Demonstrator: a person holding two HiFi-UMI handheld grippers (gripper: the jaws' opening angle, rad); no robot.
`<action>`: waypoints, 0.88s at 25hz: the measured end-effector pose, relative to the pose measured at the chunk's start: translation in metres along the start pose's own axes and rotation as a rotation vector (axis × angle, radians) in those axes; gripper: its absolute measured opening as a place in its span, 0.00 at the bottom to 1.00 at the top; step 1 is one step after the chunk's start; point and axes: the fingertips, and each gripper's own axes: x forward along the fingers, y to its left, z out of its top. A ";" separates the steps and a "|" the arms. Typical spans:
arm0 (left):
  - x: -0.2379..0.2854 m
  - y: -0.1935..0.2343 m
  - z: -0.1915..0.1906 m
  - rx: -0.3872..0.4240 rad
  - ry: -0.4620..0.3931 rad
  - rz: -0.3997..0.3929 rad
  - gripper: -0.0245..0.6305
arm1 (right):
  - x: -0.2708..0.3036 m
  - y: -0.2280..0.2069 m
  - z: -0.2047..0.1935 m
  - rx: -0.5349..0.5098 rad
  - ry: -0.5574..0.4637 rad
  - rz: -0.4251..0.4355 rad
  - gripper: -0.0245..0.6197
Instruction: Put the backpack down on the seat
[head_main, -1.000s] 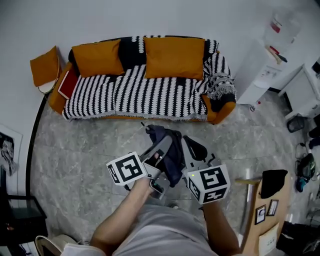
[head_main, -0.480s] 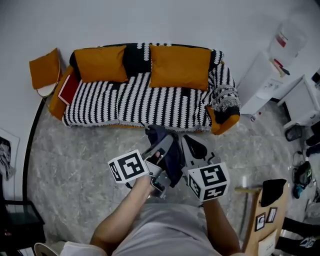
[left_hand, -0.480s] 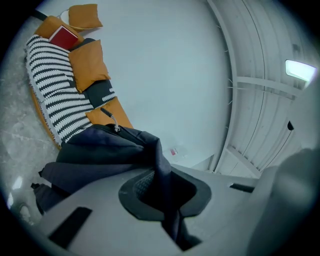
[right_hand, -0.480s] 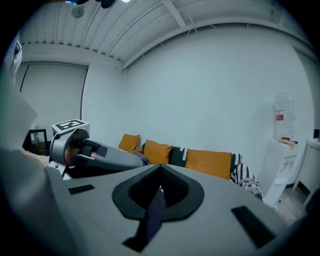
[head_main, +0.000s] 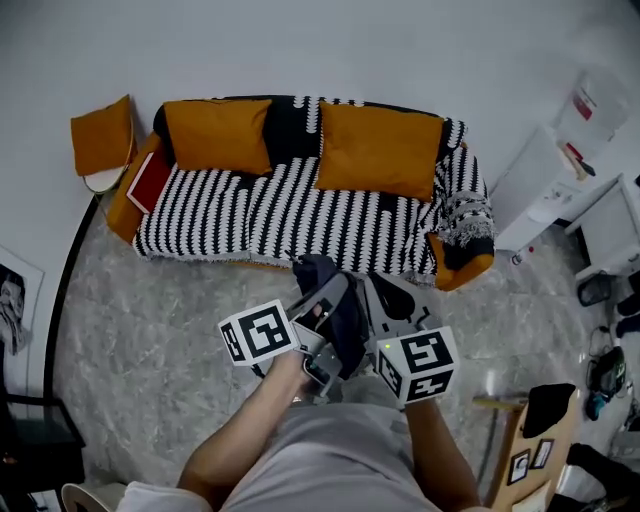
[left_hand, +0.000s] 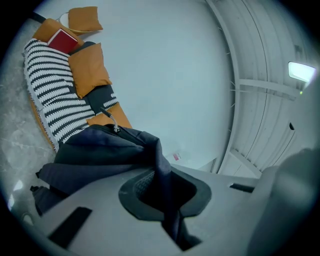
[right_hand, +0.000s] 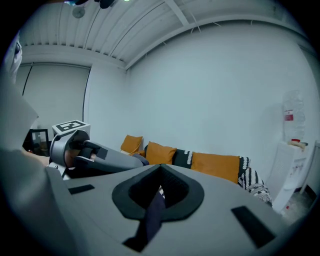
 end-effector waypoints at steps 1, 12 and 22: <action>0.003 0.002 0.004 0.002 -0.004 0.002 0.06 | 0.005 -0.001 0.000 -0.001 -0.001 0.007 0.04; 0.062 0.028 0.057 0.026 -0.046 0.051 0.06 | 0.081 -0.049 0.009 0.020 0.000 0.092 0.04; 0.134 0.052 0.104 0.025 -0.108 0.114 0.06 | 0.157 -0.107 0.023 0.020 0.021 0.217 0.04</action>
